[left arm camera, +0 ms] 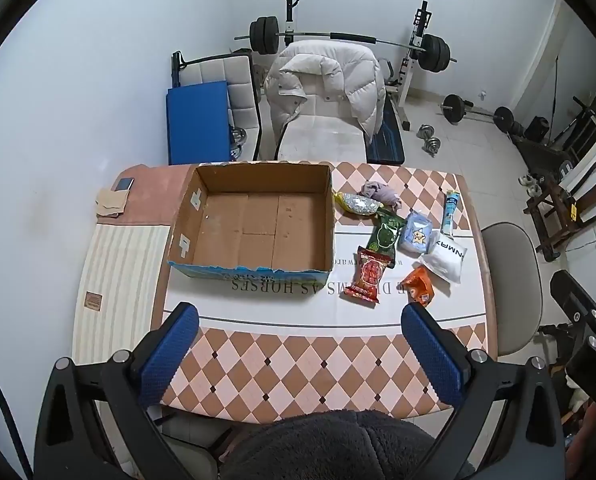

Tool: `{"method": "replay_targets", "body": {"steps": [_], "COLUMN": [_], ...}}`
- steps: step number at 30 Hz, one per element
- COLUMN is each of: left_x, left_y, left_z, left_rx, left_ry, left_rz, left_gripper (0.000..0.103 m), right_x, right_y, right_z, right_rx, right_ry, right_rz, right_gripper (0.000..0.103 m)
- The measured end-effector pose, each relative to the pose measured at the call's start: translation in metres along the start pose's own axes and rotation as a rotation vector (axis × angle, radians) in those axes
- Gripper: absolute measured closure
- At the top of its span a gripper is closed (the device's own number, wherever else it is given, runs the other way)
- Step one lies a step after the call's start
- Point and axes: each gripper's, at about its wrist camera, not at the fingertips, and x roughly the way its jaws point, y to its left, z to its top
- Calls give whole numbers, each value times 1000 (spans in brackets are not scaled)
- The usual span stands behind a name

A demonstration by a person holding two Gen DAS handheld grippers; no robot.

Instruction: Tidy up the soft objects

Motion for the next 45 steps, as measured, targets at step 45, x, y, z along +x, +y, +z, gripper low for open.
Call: {"method": "replay_targets", "body": {"steps": [45], "left_x": [-20], "left_y": [-5], "left_z": [10], "left_rx": [30], "left_ry": [-41], "left_rz": [2], "left_gripper": [0], "right_x": [-10], "right_y": [2], "right_z": [1], "right_rx": [0], "right_ry": [-11], "right_rz": [1], "right_gripper": [0]}}
